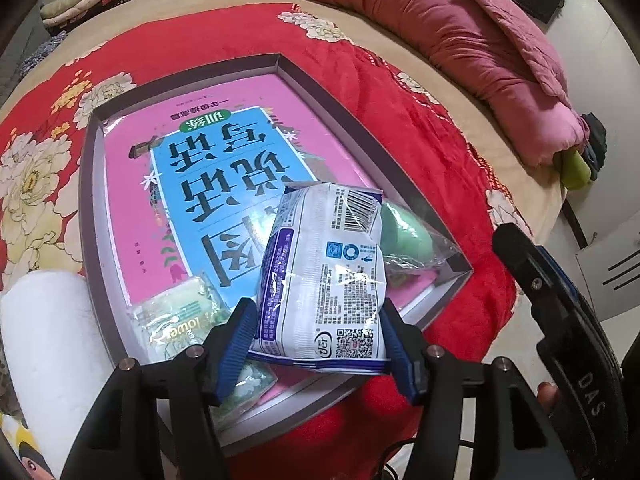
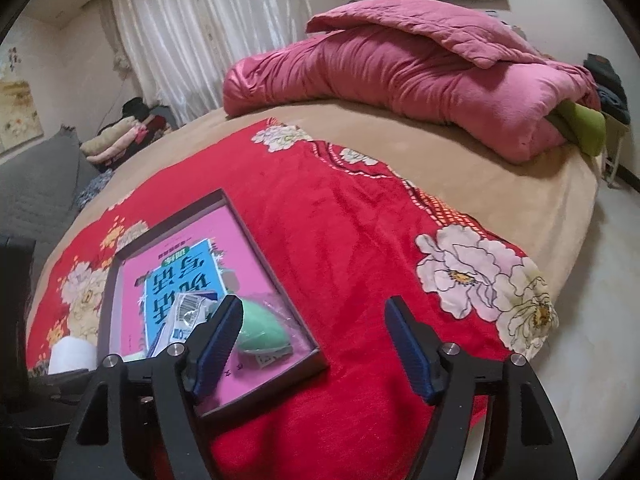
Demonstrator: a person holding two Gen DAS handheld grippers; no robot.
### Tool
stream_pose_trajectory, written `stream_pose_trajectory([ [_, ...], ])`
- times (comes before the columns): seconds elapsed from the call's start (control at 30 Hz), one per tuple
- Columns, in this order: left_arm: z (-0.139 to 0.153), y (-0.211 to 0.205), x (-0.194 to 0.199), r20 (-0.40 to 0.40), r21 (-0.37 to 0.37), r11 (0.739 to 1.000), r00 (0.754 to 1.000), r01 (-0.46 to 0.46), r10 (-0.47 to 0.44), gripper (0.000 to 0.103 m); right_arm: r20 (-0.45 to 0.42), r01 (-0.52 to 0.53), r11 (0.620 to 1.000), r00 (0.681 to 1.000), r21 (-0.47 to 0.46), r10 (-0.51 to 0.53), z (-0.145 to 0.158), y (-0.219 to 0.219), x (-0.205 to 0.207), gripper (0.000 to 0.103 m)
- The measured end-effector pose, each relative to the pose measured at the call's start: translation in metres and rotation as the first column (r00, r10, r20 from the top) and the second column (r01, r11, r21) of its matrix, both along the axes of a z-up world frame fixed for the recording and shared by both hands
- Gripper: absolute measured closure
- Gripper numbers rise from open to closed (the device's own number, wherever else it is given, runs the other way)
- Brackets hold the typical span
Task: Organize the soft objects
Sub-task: 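Lower the white-blue wipe pack into the tray and open the left tool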
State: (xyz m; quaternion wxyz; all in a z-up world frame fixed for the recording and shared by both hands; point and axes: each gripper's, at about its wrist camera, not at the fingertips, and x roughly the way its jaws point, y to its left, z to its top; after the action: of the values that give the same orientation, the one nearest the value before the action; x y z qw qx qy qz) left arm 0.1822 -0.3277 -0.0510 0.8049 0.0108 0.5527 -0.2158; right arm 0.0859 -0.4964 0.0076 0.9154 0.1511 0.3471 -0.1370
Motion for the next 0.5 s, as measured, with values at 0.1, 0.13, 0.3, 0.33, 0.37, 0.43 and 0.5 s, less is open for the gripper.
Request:
stream_pose_trajectory([
  [0.1,0.0008,0.0011,-0.0011,-0.002,-0.022,1.0,1.0,0.007,-0.007,0.042,0.007,0.016,1.0,1.0,0.004,-0.016,0.0011,-0.0021,-0.0021,0.028],
  [0.13,0.0012,0.0015,-0.0016,-0.003,-0.027,1.0,1.0,0.009,-0.009,0.042,0.009,0.018,1.0,1.0,0.004,-0.018,0.0016,-0.0024,-0.0026,0.028],
  [0.3,0.0035,0.002,-0.0031,0.009,-0.041,0.999,1.0,0.025,-0.024,0.041,0.018,0.02,1.0,1.0,0.012,-0.02,0.0031,-0.0022,-0.0032,0.028],
  [0.33,0.0037,0.0025,-0.0027,0.01,-0.044,0.999,1.0,0.023,-0.023,0.041,0.018,0.018,1.0,1.0,0.015,-0.018,0.003,-0.002,-0.0028,0.028],
  [0.37,0.0038,0.0028,-0.0023,0.012,-0.043,0.999,1.0,0.022,-0.021,0.04,0.018,0.015,1.0,1.0,0.016,-0.015,0.0028,-0.0015,-0.0028,0.028],
  [0.43,0.0049,0.0036,-0.0012,0.026,-0.032,0.999,1.0,0.017,-0.016,0.04,0.018,0.005,1.0,1.0,0.023,-0.005,0.0022,0.0003,-0.002,0.028],
  [0.5,0.0079,0.0054,-0.002,0.045,-0.032,0.999,0.999,0.013,-0.011,0.04,0.02,0.0,1.0,1.0,0.028,0.0,0.0017,0.0014,-0.0017,0.028],
])
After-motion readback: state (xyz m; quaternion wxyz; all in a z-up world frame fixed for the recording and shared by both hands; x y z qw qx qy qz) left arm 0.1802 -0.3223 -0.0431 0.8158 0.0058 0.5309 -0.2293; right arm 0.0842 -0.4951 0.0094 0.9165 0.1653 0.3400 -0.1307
